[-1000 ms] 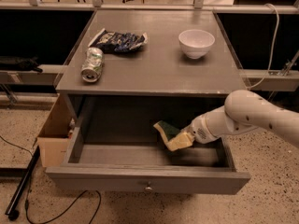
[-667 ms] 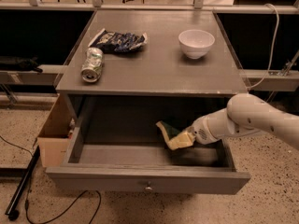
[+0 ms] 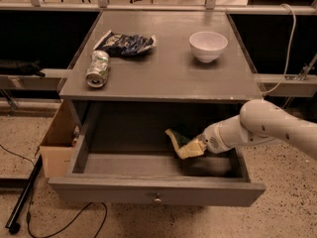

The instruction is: Place sponge into top drawer

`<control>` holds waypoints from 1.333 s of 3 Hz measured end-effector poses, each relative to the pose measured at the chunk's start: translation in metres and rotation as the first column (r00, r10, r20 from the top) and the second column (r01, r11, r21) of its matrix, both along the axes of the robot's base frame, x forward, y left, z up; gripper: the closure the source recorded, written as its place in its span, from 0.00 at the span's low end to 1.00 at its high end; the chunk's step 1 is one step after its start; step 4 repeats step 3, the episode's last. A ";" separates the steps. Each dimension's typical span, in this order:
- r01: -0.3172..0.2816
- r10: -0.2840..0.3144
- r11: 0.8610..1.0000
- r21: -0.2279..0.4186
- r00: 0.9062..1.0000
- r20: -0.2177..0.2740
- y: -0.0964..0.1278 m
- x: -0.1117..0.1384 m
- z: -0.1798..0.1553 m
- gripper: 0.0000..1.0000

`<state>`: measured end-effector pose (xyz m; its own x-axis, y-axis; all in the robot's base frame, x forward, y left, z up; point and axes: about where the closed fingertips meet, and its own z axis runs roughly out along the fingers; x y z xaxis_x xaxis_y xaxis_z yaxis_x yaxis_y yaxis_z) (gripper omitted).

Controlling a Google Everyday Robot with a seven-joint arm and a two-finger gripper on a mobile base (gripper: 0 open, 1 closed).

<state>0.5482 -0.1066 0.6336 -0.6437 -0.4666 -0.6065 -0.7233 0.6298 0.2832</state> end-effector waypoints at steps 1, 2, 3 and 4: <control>0.000 0.000 1.000 0.000 1.000 0.000 0.000 0.000 0.000 0.28; 0.000 0.000 1.000 0.000 1.000 0.000 0.000 0.000 0.000 0.00; 0.000 0.000 1.000 0.000 1.000 0.000 0.000 0.000 0.000 0.00; 0.000 0.000 1.000 0.000 1.000 0.000 0.000 0.000 0.000 0.00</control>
Offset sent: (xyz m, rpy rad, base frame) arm 0.0000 0.0000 0.0000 0.0000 0.0000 0.0000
